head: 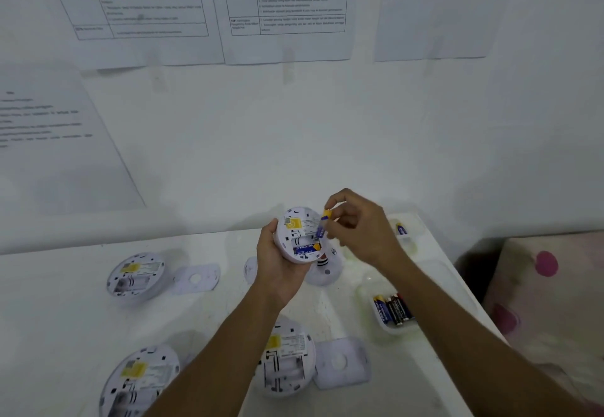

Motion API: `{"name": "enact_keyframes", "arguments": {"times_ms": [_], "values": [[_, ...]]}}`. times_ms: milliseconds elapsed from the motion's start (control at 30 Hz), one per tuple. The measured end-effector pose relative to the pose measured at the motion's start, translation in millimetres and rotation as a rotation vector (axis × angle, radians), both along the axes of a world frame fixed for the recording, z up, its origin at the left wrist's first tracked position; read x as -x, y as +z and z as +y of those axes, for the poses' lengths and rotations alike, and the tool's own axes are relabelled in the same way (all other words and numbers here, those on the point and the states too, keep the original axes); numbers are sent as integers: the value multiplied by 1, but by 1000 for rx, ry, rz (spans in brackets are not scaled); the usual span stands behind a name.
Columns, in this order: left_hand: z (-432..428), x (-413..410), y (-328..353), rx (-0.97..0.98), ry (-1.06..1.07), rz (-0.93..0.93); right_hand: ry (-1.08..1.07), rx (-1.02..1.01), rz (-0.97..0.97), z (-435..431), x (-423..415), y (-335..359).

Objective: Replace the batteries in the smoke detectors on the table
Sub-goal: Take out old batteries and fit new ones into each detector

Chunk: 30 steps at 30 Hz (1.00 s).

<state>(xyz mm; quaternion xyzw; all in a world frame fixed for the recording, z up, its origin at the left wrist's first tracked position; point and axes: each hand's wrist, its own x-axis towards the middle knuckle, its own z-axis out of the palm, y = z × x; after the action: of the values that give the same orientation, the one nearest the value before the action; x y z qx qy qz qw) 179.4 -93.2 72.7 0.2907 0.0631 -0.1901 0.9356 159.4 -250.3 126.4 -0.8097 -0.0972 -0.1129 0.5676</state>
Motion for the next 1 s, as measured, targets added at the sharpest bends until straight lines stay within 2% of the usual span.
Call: {"name": "enact_keyframes", "arguments": {"times_ms": [233, 400, 567, 833, 1000], "values": [[10, 16, -2, -103, 4, -39, -91, 308, -351, 43, 19, -37], [22, 21, -1, -124, 1, 3, -7, 274, -392, 56, 31, -48], [27, 22, -3, -127, 6, -10, -68, 122, -254, 62, 32, -45], [31, 25, -4, -109, 26, -41, -154, -9, -112, 73, 32, -43], [37, 25, -2, -83, 43, -82, -212, -86, 329, 71, 18, -43]]}}
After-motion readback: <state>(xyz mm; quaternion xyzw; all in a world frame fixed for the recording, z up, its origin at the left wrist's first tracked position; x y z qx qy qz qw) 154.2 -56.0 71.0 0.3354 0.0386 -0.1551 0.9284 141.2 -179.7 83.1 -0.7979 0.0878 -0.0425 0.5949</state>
